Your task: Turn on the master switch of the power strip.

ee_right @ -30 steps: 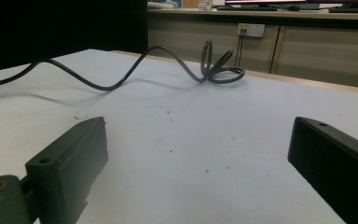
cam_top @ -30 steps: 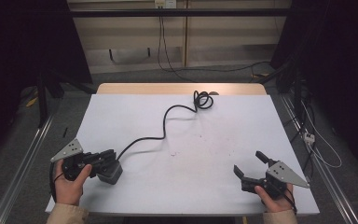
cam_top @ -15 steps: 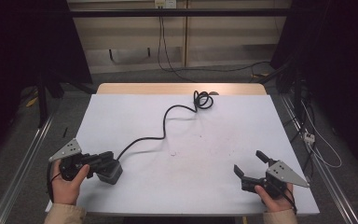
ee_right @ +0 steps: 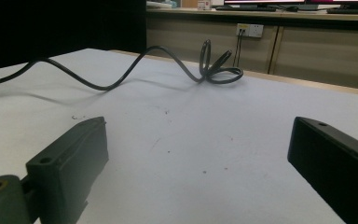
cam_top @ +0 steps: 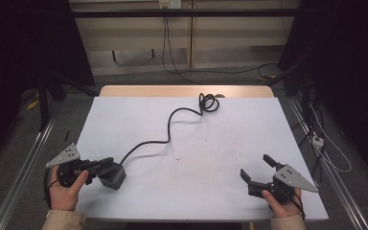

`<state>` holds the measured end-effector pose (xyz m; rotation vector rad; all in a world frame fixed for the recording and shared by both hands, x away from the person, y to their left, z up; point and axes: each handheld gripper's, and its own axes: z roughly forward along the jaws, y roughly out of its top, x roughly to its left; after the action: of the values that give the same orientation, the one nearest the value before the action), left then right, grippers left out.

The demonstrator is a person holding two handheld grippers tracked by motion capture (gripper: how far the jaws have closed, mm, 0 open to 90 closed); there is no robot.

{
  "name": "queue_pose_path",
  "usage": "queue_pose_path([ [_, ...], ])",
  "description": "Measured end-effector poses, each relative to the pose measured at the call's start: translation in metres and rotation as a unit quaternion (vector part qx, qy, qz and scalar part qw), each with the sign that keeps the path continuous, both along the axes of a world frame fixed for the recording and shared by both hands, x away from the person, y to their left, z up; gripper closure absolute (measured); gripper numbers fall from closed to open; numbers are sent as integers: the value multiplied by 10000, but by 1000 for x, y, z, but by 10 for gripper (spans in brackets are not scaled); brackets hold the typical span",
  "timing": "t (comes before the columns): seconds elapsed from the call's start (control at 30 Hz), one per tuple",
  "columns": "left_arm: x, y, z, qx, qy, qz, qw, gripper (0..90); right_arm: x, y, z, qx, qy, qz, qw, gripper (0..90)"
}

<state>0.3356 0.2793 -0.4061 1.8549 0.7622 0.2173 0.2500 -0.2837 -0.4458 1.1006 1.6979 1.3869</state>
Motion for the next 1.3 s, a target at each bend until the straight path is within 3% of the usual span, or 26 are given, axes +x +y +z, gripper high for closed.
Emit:
queue_pose_path([
  [0.63,-3,6,0,-8,-57,-180,9998,900,0,0,0,4,-7,-20,10000,44],
  [1.3,-6,12,-1,128,-71,-233,9996,900,1,0,1,-10,-32,-38,10000,46],
])
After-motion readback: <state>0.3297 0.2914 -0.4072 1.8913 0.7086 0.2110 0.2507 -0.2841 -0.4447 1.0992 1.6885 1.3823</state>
